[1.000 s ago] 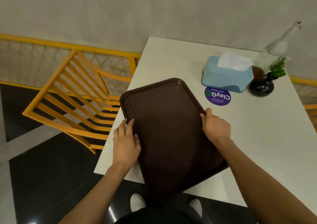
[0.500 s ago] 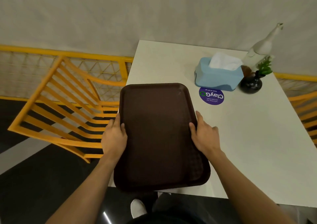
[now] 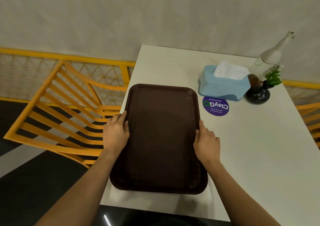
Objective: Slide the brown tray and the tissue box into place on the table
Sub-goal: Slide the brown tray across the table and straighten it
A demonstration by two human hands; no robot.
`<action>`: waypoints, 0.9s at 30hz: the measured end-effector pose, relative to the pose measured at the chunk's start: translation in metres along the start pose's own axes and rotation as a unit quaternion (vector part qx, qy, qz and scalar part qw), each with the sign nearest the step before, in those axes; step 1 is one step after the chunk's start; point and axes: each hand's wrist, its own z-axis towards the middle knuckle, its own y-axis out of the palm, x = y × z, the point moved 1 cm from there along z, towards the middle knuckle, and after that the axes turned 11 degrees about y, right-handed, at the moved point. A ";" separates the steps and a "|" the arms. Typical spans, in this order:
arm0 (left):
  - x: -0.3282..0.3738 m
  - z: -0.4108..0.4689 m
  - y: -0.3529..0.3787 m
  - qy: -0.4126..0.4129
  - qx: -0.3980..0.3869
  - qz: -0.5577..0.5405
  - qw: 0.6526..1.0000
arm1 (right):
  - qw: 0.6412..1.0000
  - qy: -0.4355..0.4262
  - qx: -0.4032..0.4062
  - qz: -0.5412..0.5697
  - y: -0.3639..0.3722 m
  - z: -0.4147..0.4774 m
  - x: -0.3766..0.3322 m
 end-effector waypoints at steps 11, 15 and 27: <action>-0.016 0.030 -0.003 -0.014 -0.083 -0.045 0.995 | 0.999 -0.024 -0.007 -0.020 0.002 0.011 -0.021; -0.021 0.017 -0.002 0.005 -0.130 -0.060 0.990 | 0.999 -0.023 -0.028 -0.032 0.005 0.007 -0.023; -0.027 0.009 -0.001 0.032 -0.076 -0.116 0.990 | 0.998 -0.006 -0.060 -0.021 0.011 -0.007 -0.015</action>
